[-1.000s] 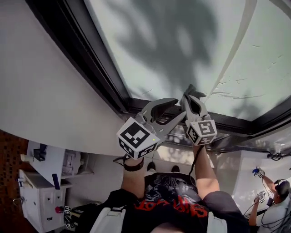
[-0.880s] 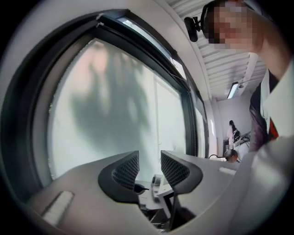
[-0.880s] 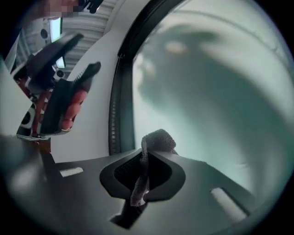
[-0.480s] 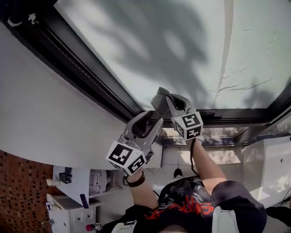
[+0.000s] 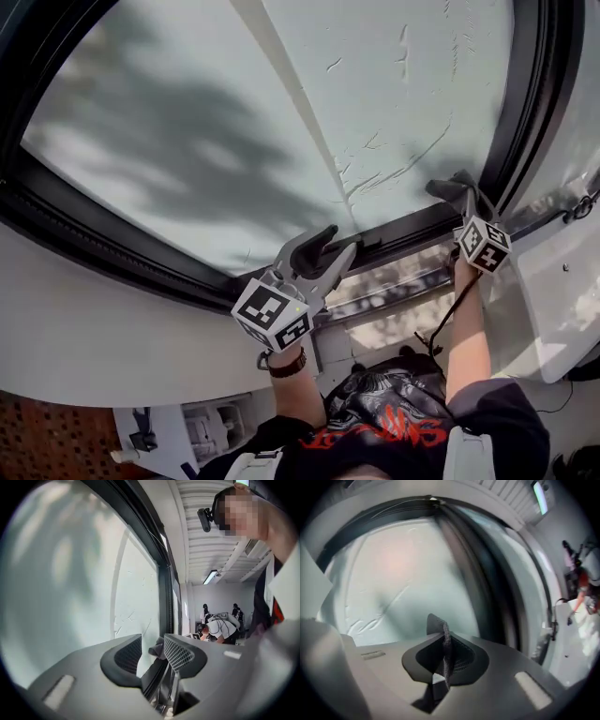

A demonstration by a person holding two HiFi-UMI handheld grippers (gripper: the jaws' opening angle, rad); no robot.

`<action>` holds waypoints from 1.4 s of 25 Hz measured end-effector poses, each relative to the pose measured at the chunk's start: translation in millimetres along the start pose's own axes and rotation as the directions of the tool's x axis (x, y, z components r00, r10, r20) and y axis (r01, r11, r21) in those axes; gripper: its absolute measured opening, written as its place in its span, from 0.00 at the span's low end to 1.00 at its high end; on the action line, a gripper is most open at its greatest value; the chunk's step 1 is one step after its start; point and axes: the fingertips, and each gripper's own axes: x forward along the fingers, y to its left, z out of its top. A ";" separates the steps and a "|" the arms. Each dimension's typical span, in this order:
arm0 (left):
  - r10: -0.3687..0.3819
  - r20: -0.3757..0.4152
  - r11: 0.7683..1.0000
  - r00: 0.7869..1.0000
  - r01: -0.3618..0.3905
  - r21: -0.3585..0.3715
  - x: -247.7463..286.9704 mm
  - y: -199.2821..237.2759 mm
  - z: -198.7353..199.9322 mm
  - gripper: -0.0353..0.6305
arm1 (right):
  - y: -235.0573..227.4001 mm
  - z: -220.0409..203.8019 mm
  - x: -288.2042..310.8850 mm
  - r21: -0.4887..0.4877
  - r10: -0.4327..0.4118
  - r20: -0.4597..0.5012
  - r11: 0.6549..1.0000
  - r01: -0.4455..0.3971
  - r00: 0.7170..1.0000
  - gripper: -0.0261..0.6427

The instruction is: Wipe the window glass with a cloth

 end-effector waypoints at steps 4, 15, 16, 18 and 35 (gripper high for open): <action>0.053 -0.018 0.999 0.998 -0.052 0.006 -3.1 0.9 -3.0 0.27 | -59.7 30.6 -30.4 0.096 -0.243 0.199 0.969 0.228 0.949 0.07; 0.386 -0.024 0.923 0.922 -0.385 0.020 -137.2 39.4 -5.8 0.27 | 444.5 -144.1 -121.7 -0.065 0.815 -0.099 0.567 -0.821 0.571 0.07; 0.419 -0.026 0.908 0.908 -0.419 0.018 -153.9 42.8 -7.2 0.27 | 477.9 -160.8 -140.7 -0.048 0.857 -0.121 0.499 -0.865 0.501 0.07; 0.482 -0.033 0.876 0.875 -0.482 0.018 -186.9 46.9 -10.0 0.27 | 524.4 -186.1 -169.0 -0.005 0.902 -0.139 0.413 -0.911 0.409 0.07; 0.334 -0.107 0.942 0.936 -0.337 -0.002 -126.4 48.3 -36.9 0.27 | 191.2 -78.6 5.2 -0.089 0.382 -0.008 0.920 -0.381 0.924 0.07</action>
